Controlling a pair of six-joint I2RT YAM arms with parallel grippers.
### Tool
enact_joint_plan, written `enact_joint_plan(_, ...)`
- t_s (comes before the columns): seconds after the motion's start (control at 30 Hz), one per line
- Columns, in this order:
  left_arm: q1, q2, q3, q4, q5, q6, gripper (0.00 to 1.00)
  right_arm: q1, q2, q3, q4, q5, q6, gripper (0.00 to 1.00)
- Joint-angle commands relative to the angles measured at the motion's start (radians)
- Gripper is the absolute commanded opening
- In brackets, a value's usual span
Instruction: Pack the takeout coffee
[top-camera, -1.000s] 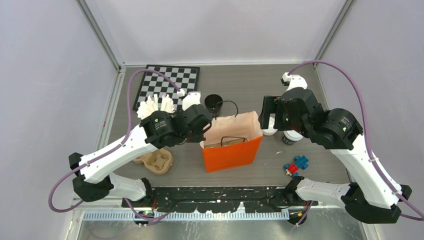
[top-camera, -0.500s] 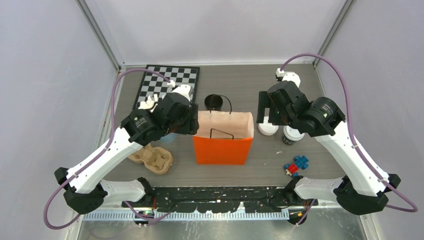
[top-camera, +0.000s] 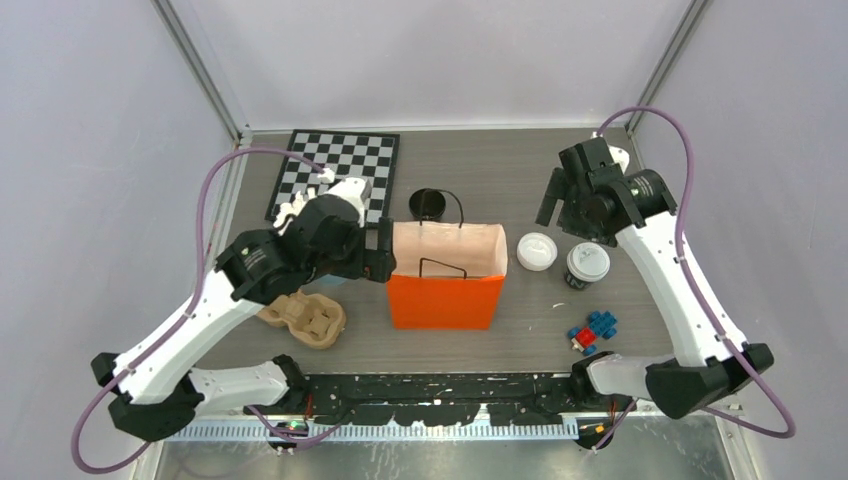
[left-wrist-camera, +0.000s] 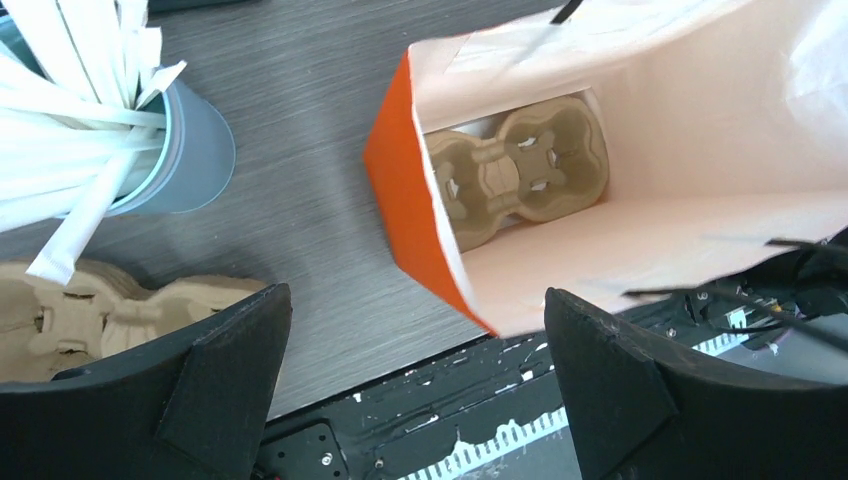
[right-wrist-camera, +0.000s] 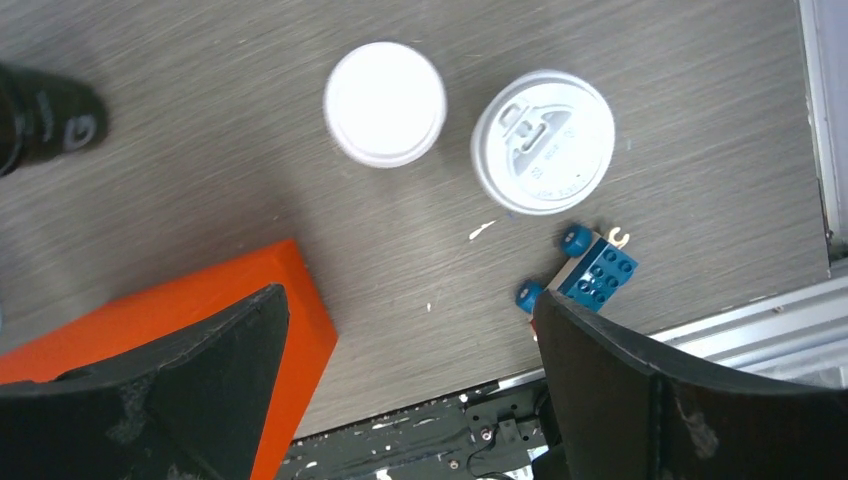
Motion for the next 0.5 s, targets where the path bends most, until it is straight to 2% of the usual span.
enact_joint_plan(0.0, 0.017, -0.088, -0.043, 0.041, 0.005, 0.013, 1.00, -0.125, 0.038, -0.040, 0.046, -0.063, -0.060, 0.96)
enact_joint_plan(0.1, 0.020, -0.134, -0.064, 0.082, 0.013, 0.042, 1.00, -0.207, 0.055, -0.084, 0.088, -0.102, -0.092, 0.96)
enact_joint_plan(0.23, 0.036, -0.159, -0.073, 0.090, 0.036, 0.076, 0.98, -0.214, 0.108, -0.075, 0.183, -0.209, -0.114, 0.91)
enact_joint_plan(0.37, 0.037, -0.099, -0.035, 0.037, 0.036, 0.131, 0.93, -0.213, 0.178, -0.058, 0.227, -0.275, -0.100, 0.86)
enact_joint_plan(0.47, 0.037, -0.046, 0.018, 0.018, 0.039, 0.153, 0.90, -0.214, 0.219, -0.035, 0.161, -0.174, -0.058, 0.86)
